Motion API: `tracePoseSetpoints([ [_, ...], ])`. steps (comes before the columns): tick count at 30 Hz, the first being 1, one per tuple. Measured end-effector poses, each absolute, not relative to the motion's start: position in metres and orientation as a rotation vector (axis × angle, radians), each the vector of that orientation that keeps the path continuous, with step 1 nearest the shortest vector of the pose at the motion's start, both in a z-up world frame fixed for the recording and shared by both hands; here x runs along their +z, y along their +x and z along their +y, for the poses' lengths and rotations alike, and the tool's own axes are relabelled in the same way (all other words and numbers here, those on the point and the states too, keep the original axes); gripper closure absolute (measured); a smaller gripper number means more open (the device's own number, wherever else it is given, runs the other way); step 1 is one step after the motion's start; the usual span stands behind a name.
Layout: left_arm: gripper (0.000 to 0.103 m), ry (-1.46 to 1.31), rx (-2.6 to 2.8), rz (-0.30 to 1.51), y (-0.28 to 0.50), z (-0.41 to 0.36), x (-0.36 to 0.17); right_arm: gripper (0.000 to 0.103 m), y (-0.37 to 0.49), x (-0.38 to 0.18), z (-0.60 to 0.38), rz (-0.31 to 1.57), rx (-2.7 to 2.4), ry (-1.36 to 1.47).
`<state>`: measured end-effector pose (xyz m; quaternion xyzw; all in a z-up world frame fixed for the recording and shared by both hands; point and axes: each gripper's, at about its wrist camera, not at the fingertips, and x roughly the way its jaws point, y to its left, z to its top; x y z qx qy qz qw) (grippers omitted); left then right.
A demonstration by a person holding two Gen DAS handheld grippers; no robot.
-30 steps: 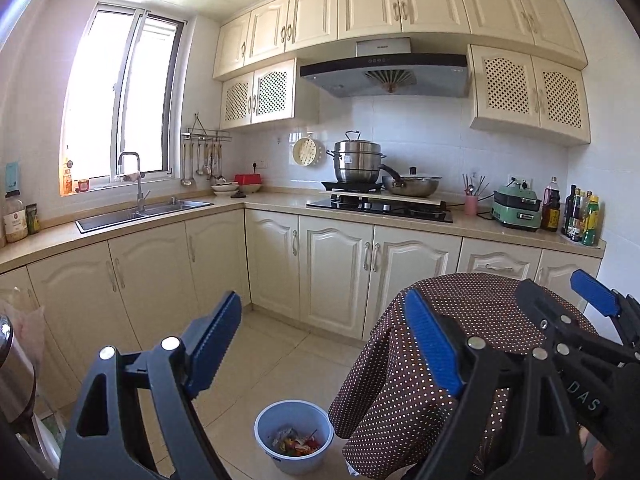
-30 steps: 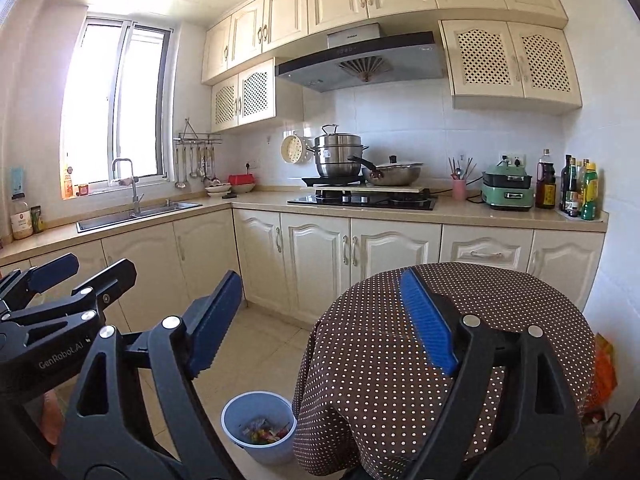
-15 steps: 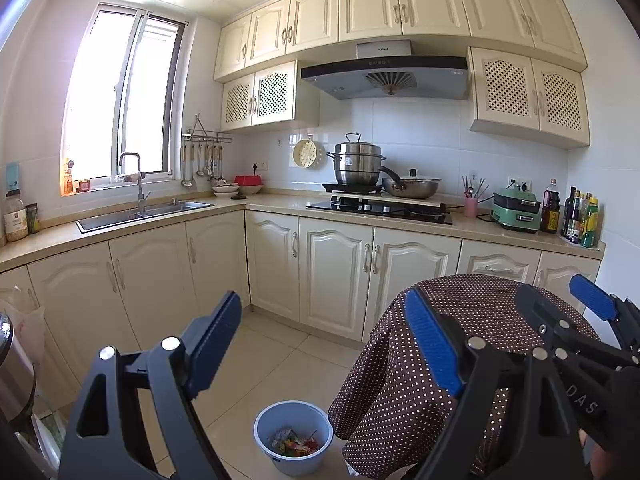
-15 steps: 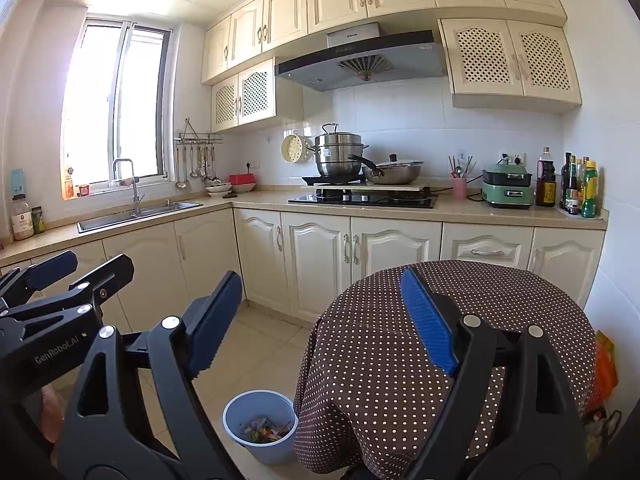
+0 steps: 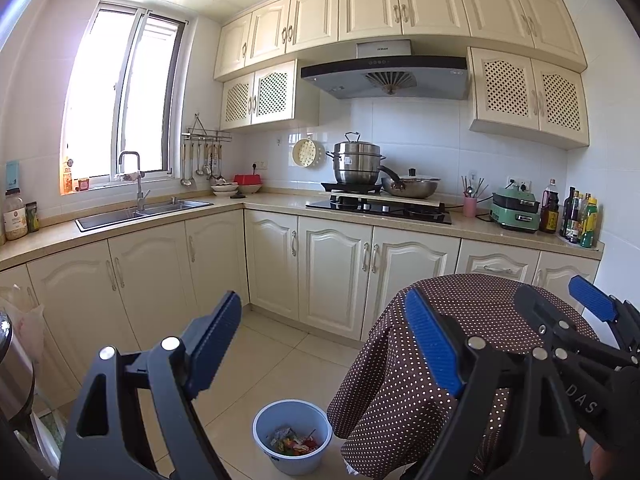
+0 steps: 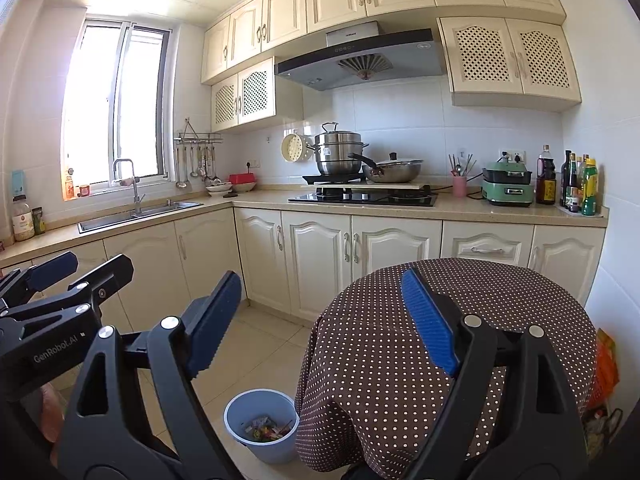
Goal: Collect trash
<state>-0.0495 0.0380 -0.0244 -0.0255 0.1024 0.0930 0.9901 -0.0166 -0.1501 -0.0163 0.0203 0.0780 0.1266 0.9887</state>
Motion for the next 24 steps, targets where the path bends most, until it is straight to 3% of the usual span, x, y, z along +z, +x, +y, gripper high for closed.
tracePoseSetpoints([
  [24,0.020,-0.053,0.185,0.206,-0.0502,0.0359,-0.0275,0.021,-0.0186,-0.0175,-0.1496,0.160,0.254,0.045],
])
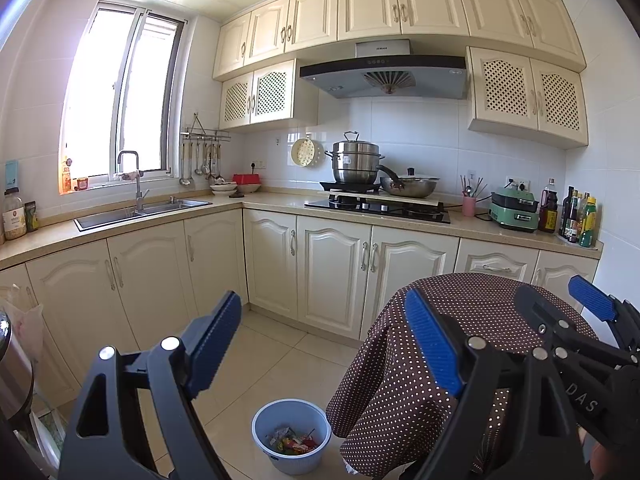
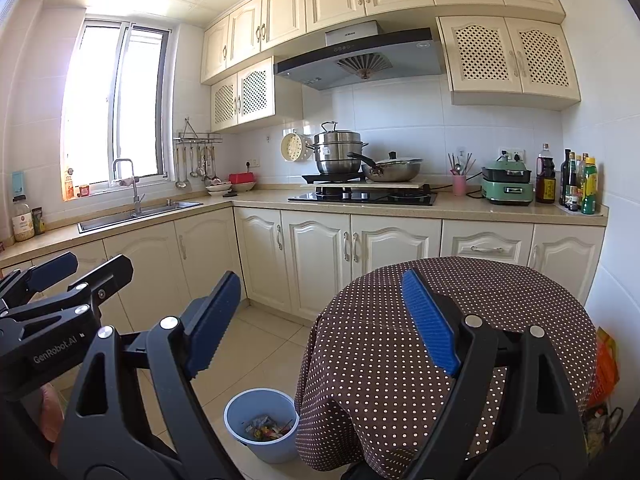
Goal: Collect trash
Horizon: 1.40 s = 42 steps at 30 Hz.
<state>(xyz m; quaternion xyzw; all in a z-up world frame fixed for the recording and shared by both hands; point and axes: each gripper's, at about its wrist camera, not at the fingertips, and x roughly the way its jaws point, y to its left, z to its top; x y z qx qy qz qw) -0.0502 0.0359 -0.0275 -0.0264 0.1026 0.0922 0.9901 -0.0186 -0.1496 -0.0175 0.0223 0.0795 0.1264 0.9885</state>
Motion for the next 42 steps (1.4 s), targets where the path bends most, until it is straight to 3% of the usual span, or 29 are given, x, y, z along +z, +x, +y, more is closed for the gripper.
tracePoseSetpoints([
  [42,0.020,-0.044,0.171,0.221,-0.0405,0.0382,-0.0330,0.019,-0.0167,-0.0181,-0.1530,0.165,0.245,0.044],
])
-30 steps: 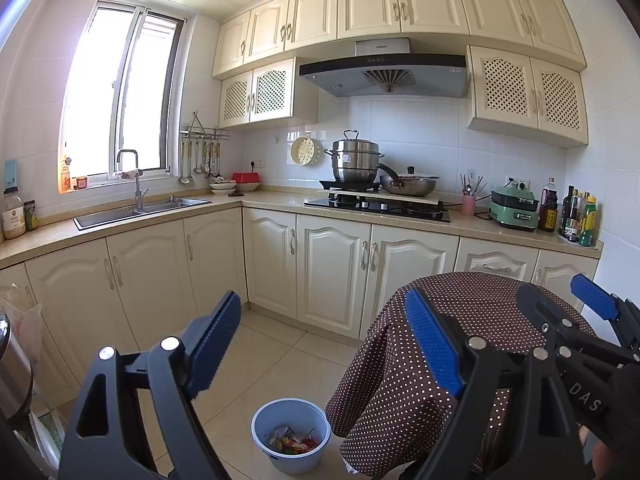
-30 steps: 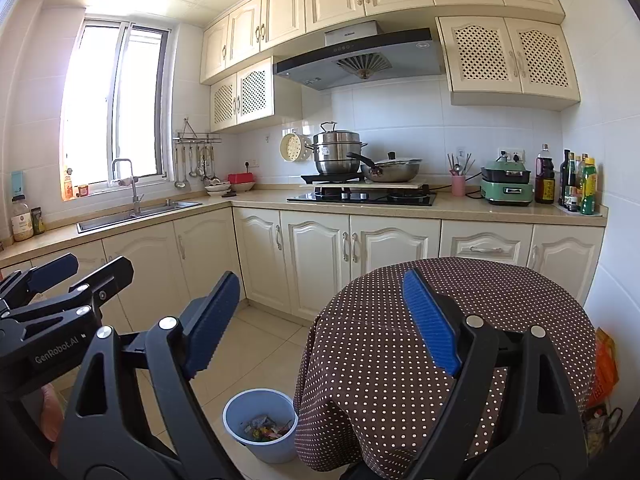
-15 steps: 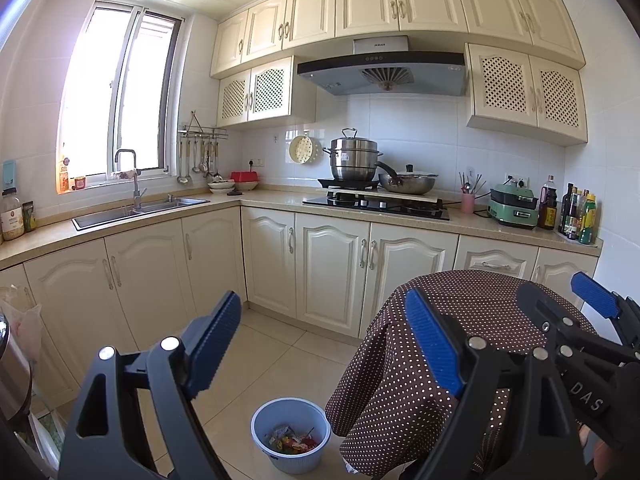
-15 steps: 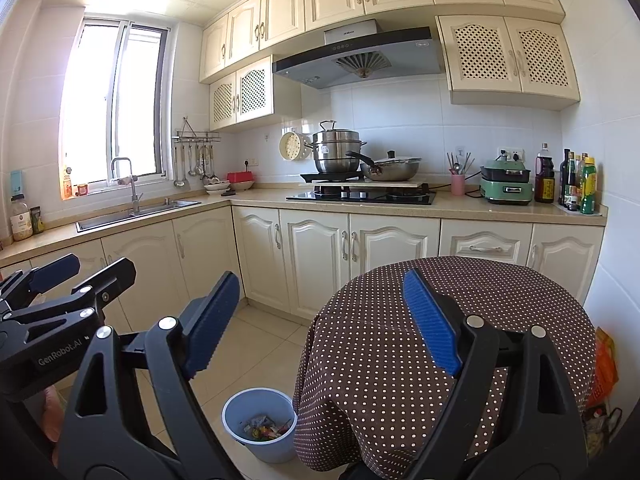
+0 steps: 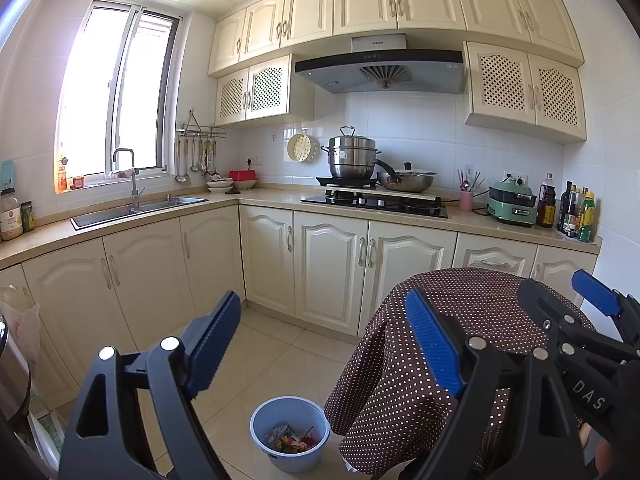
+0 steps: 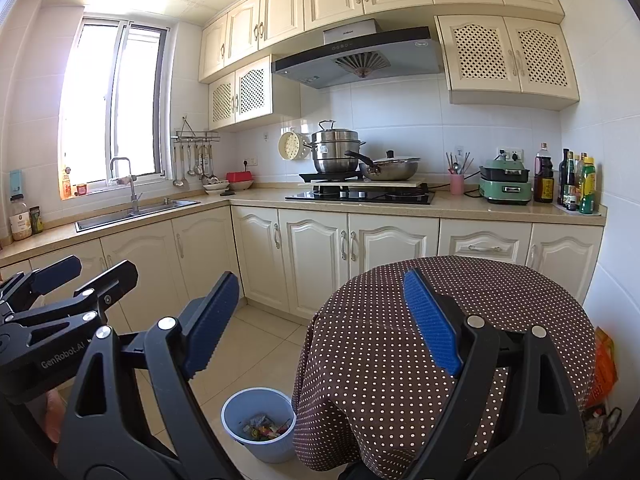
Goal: Collect trash
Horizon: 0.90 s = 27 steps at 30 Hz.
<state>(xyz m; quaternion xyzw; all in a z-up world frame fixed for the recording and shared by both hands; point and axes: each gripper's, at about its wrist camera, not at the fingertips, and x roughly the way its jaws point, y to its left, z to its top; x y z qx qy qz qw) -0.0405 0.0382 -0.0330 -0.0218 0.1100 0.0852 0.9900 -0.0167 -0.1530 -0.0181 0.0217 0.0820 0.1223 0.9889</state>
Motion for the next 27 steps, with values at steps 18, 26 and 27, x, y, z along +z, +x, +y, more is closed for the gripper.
tracePoseSetpoints([
  [18,0.020,-0.035,0.149,0.245,-0.016,0.028,-0.048,0.018,-0.001,-0.029,-0.156,0.184,0.236,0.056],
  [26,0.020,-0.018,0.128,0.272,0.017,0.018,-0.056,0.018,0.028,-0.036,-0.168,0.203,0.206,0.074],
  [27,0.020,-0.016,0.126,0.276,0.021,0.017,-0.057,0.018,0.034,-0.037,-0.171,0.210,0.201,0.079],
])
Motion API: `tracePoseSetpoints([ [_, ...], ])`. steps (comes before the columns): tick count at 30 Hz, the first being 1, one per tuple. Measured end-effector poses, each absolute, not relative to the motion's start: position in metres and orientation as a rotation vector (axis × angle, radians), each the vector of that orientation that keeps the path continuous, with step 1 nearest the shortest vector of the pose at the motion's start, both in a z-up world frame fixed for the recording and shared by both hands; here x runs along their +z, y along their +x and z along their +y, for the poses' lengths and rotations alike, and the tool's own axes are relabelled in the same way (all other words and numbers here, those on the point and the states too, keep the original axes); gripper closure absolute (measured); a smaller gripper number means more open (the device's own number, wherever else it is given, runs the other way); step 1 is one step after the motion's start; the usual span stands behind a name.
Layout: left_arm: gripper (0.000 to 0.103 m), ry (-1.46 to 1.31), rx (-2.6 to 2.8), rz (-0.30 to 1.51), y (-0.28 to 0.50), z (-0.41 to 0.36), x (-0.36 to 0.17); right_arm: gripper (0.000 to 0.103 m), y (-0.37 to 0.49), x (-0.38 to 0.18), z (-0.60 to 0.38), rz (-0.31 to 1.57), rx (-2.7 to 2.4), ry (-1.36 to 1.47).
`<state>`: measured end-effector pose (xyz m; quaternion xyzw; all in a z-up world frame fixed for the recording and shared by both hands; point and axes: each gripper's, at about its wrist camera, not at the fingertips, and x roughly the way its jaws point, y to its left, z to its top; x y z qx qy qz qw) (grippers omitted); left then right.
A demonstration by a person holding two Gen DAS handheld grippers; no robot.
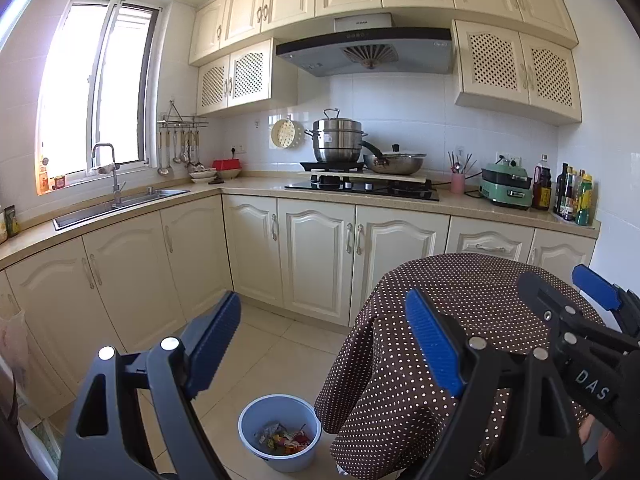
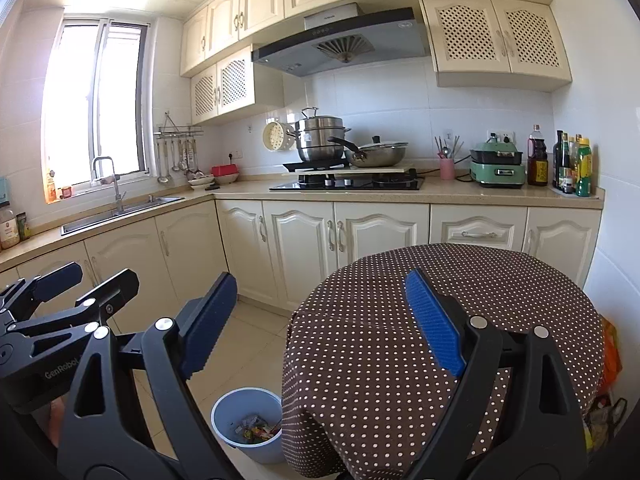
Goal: Collect trash
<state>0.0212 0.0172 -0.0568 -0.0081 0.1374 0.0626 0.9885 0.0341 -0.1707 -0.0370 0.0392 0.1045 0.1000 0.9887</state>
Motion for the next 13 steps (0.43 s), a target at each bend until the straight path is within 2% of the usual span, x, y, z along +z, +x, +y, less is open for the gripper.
tracePoseSetpoints([
  [13,0.020,-0.007,0.120,0.363,0.087,0.017,-0.070,0.018,0.098,-0.048,-0.213,0.288,0.124,0.086],
])
